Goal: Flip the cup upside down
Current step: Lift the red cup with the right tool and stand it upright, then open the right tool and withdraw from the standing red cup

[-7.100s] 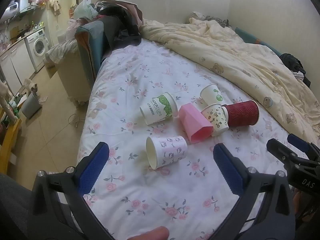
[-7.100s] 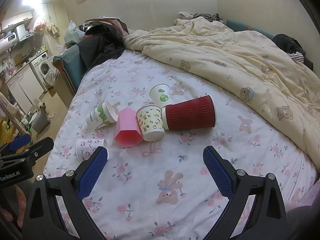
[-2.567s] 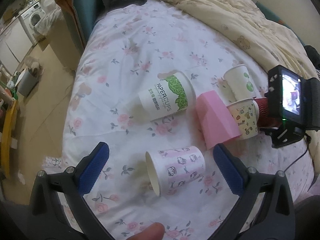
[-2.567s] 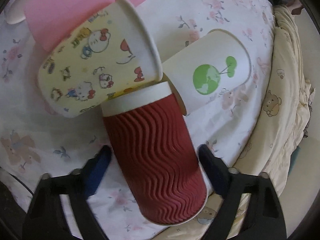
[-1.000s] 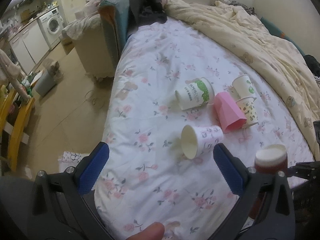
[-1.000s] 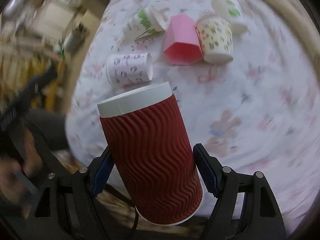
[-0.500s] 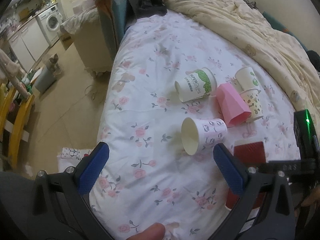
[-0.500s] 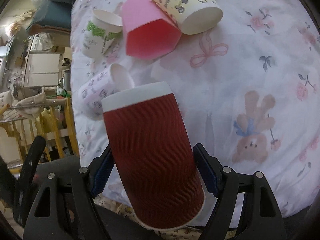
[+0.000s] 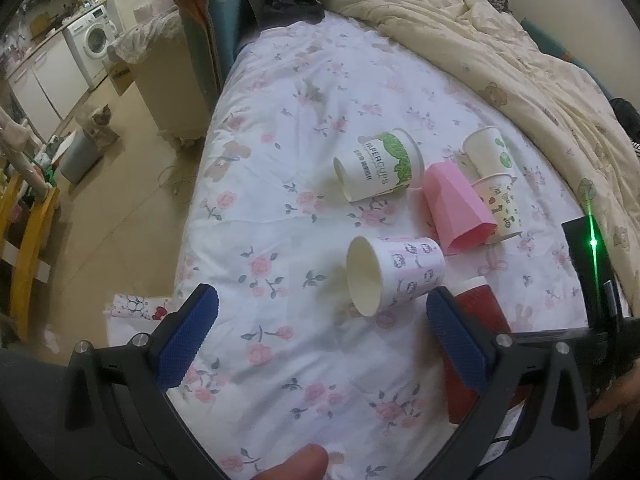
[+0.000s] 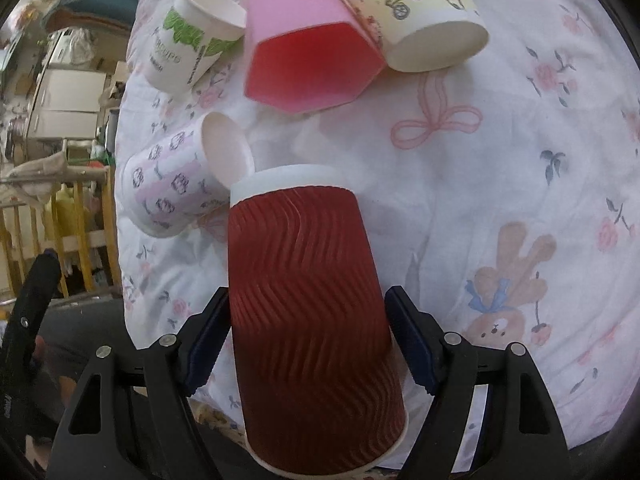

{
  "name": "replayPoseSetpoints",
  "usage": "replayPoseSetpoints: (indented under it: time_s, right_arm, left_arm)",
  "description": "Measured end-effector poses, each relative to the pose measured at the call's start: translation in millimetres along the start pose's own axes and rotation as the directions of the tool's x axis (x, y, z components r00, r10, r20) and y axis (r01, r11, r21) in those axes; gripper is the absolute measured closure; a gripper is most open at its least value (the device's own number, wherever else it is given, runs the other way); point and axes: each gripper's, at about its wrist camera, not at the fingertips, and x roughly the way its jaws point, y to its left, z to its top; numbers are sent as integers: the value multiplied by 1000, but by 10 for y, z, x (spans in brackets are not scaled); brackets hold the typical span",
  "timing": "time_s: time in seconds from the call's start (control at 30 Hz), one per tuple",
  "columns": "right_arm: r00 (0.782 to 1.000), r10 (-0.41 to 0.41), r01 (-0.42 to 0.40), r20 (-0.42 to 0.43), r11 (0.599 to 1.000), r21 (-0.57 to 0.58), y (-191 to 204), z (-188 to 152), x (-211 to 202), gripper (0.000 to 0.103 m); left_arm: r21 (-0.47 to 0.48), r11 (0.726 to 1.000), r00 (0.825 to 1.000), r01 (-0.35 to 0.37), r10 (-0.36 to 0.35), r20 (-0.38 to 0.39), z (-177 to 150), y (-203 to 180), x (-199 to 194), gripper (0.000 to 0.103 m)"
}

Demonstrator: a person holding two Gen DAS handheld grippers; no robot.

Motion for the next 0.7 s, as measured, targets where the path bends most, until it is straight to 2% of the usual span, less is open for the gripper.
replayPoseSetpoints:
  time_s: [0.07, 0.17, 0.23, 0.4, 0.5, 0.6, 0.7]
  right_arm:
    - [1000, 0, 0, 9, 1000, -10, 7, -16, -34, 23]
    - [999, 7, -6, 42, 1000, -25, 27, -50, -125, 10]
    - [998, 22, -20, 66, 999, -42, 35, -100, -235, 10]
    - [981, -4, 32, 194, 989, -144, 185, -313, -622, 10]
    - [954, -5, 56, 300, 985, -161, 200, -497, -906, 10]
    - [908, -13, 91, 419, 982, -165, 186, -703, -1168, 10]
    - [852, -38, 152, 522, 972, -178, 202, -905, -1334, 10]
  left_arm:
    - [0, 1000, 1000, 18, -18, -2, -5, -16, -3, 0]
    - [14, 1000, 1000, 28, -28, 2, -19, -40, -21, 0]
    - [16, 999, 999, 43, -43, 2, -25, -47, -33, 0]
    - [29, 998, 998, 56, -56, 20, -41, -85, -92, 0]
    - [36, 997, 997, 65, -66, 27, -65, -97, -130, 0]
    - [40, 996, 996, 78, -79, 29, -86, -105, -164, 0]
    - [42, 995, 995, 92, -94, 40, -96, -113, -211, 0]
